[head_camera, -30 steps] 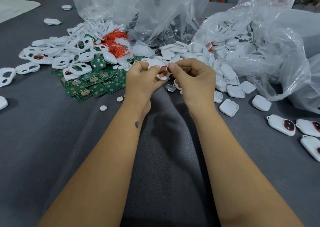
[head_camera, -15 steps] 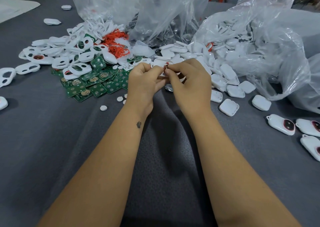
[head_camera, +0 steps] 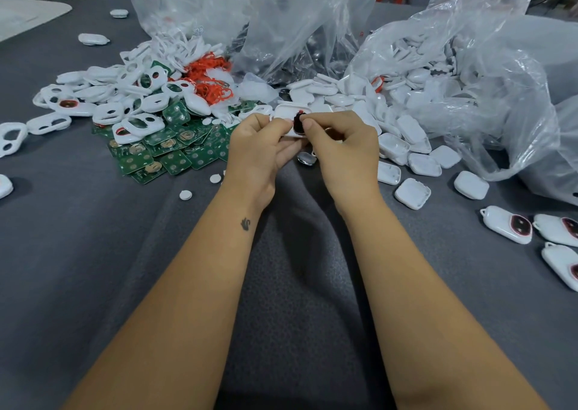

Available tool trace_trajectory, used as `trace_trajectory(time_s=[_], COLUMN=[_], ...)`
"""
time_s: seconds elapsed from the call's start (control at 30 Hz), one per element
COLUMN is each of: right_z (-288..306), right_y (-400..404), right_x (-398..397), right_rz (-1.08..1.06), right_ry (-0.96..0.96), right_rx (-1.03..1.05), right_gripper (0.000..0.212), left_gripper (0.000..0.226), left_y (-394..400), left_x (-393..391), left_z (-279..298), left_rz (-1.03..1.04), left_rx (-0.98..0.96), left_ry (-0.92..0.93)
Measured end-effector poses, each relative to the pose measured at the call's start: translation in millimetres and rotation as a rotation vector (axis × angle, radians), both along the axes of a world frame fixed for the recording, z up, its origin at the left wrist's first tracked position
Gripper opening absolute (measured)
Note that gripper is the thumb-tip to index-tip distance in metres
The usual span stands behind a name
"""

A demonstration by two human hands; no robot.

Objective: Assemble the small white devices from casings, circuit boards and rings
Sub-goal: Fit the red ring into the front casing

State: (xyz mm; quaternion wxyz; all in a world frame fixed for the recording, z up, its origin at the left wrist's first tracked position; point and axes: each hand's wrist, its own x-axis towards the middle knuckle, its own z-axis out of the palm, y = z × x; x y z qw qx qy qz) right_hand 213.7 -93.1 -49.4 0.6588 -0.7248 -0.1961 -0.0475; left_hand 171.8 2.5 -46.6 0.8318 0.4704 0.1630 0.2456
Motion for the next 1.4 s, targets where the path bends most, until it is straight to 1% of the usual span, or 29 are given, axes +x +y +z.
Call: trace_trajectory(time_s=[0.1, 0.2, 0.3, 0.47, 0.57, 0.63, 0.7, 0.73, 0.77, 0.83, 0.87, 0.9, 0.93, 1.0, 1.07, 1.13, 1.23, 1.3, 1.37, 1.4], right_z=[4, 5, 7, 11, 10, 10, 10, 9, 7, 2, -1, -3, -4, -6, -7, -7, -6, -4, 0, 1], right_y=[-2, -4, -6, -9, -13, -15, -16, -14, -13, -10, -8, -6, -5, -4, -4, -4, -2, -2, -4, -6], right_x=[0, 0, 1, 7, 11, 12, 12, 11, 11, 9, 8, 8, 6, 5, 4, 3, 1, 1, 5, 7], right_rz=[0.043, 0.067, 0.116, 0.251, 0.326, 0.352, 0.333, 0.293, 0.223, 0.04, -0.025, -0.052, -0.056, -0.067, -0.093, -0.115, -0.102, -0.12, -0.158, -0.125], right_ry=[0.086, 0.179, 0.326, 0.573, 0.67, 0.7, 0.68, 0.625, 0.515, 0.173, 0.007, -0.113, -0.185, -0.27, -0.326, -0.361, -0.341, -0.275, -0.131, -0.046], right_rx=[0.09, 0.15, 0.23, 0.264, 0.319, 0.344, 0.355, 0.338, 0.275, 0.026, -0.093, -0.175, -0.223, -0.253, -0.267, -0.282, -0.265, -0.166, -0.025, 0.037], right_gripper=[0.018, 0.023, 0.026, 0.018, 0.016, 0.016, 0.016, 0.016, 0.017, 0.022, 0.027, 0.03, 0.031, 0.032, 0.029, 0.027, 0.023, 0.019, 0.022, 0.023], left_gripper=[0.02, 0.022, 0.025, 0.025, 0.024, 0.024, 0.024, 0.025, 0.027, 0.03, 0.03, 0.03, 0.028, 0.021, 0.015, 0.015, 0.014, 0.012, 0.013, 0.014], left_y=[0, 0, -1, -2, -2, -1, -1, -1, -2, -2, -2, -2, -2, -3, -3, -2, -1, 0, 4, 7], left_x=[0, -1, -2, -3, -3, -4, -4, -4, -3, -1, 0, 1, 1, 1, 2, 3, 3, 3, 5, 5], left_z=[0, 0, 1, 2, 1, 1, 0, 0, -1, -3, -4, -5, -6, -6, -7, -8, -8, -7, -7, -7], left_rz=[-0.015, -0.034, -0.049, -0.08, -0.122, -0.151, -0.163, -0.155, -0.134, -0.057, -0.014, 0.017, 0.034, 0.044, 0.054, 0.066, 0.057, 0.089, 0.209, 0.281], left_rx=[0.017, 0.054, 0.08, 0.075, 0.087, 0.103, 0.114, 0.12, 0.133, 0.191, 0.233, 0.271, 0.294, 0.3, 0.296, 0.296, 0.286, 0.246, 0.225, 0.223], left_ry=[0.013, 0.033, 0.042, 0.024, 0.017, 0.01, 0.011, 0.017, 0.028, 0.058, 0.076, 0.092, 0.102, 0.109, 0.11, 0.103, 0.084, 0.054, 0.048, 0.052])
